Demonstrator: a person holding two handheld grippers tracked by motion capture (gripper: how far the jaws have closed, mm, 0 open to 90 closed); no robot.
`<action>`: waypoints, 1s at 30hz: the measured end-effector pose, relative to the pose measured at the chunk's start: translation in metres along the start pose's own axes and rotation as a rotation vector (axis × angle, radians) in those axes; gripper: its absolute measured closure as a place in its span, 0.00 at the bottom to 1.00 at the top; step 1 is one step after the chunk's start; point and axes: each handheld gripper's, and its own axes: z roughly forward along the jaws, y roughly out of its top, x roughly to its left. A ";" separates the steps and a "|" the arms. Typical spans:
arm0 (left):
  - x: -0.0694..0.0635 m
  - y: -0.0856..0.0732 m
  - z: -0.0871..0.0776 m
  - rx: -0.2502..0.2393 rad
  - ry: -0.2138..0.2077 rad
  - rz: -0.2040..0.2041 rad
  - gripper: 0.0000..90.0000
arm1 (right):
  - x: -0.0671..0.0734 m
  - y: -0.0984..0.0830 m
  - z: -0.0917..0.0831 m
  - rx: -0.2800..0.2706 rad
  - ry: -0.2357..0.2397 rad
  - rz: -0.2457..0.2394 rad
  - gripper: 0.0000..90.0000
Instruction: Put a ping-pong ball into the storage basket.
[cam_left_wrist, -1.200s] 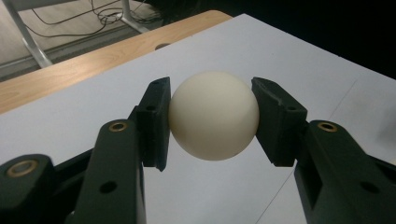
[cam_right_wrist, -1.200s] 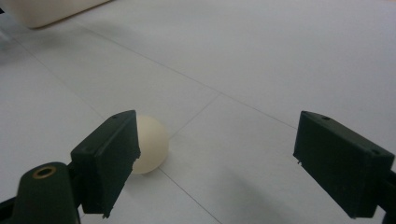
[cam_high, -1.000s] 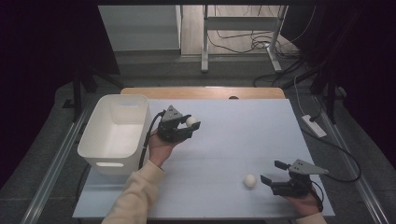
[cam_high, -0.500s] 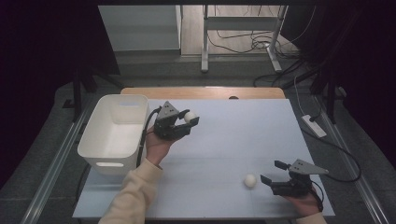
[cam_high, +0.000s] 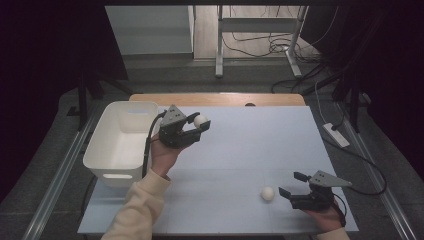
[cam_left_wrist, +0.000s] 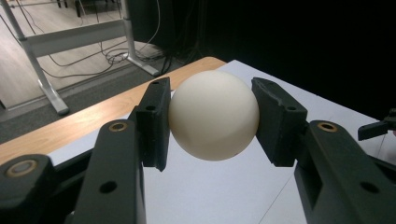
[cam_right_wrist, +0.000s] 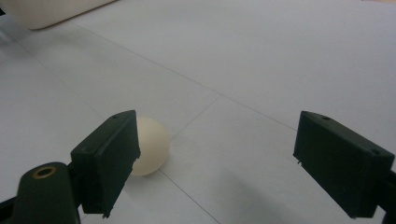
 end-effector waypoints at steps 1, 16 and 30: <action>0.001 0.001 -0.002 0.000 0.001 0.000 0.56 | 0.000 0.000 0.000 0.000 0.000 0.000 0.16; 0.014 0.004 -0.025 -0.028 0.027 -0.029 0.56 | 0.000 0.000 0.001 0.004 0.003 0.001 0.16; 0.025 0.002 -0.039 -0.051 0.064 -0.052 0.56 | 0.000 0.000 0.001 0.003 -0.001 0.000 0.16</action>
